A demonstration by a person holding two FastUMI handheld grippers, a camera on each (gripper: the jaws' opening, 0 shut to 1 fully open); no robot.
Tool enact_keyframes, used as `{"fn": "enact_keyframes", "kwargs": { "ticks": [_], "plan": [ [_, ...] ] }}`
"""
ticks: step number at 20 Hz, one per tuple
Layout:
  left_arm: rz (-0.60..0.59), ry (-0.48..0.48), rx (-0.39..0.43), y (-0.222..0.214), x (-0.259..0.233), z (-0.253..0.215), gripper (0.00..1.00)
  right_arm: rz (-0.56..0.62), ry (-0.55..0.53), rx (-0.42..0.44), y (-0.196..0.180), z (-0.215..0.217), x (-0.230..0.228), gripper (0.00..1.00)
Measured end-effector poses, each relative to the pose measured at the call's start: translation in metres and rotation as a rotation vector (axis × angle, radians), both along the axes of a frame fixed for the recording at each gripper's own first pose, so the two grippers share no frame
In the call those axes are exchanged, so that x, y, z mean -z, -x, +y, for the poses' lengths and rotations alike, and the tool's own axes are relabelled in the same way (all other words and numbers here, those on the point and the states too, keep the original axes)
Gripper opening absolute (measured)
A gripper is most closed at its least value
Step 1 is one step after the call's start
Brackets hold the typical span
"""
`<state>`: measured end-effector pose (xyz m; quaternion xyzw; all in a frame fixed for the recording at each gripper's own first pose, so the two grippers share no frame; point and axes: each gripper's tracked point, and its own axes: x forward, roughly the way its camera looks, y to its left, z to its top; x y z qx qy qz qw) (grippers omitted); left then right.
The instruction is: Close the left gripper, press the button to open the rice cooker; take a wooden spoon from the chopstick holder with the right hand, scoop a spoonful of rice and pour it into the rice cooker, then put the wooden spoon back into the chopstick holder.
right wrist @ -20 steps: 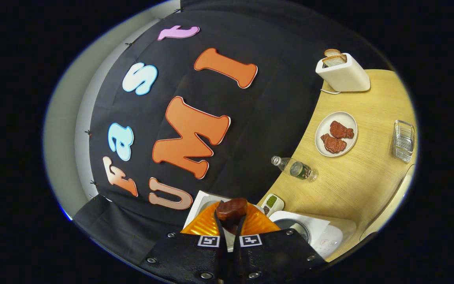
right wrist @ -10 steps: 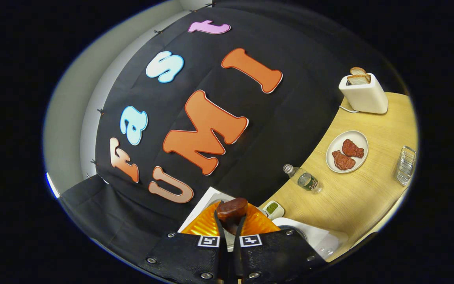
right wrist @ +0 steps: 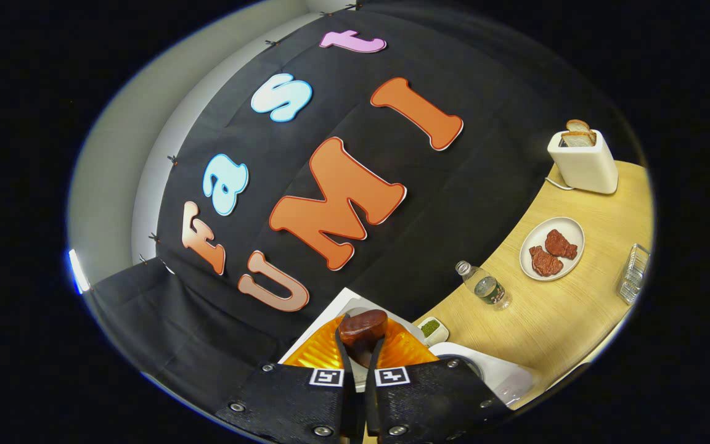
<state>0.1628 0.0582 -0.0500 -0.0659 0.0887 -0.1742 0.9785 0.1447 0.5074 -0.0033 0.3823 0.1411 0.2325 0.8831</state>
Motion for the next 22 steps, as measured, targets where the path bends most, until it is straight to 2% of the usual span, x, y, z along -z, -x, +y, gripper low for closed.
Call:
{"fn": "enact_keyframes", "kwargs": {
  "ticks": [6,16,22],
  "plan": [
    [0.012,0.010,-0.002,-0.001,0.003,0.003,0.97,-0.066,0.061,-0.023,0.006,0.008,-0.008,0.04],
    [0.020,0.006,-0.001,-0.005,0.008,0.006,0.99,-0.231,0.245,-0.042,0.016,0.021,-0.022,0.04],
    [0.030,-0.001,-0.002,-0.004,0.013,0.007,0.97,-0.355,0.358,-0.110,0.031,0.042,-0.030,0.04]
  ]
}}
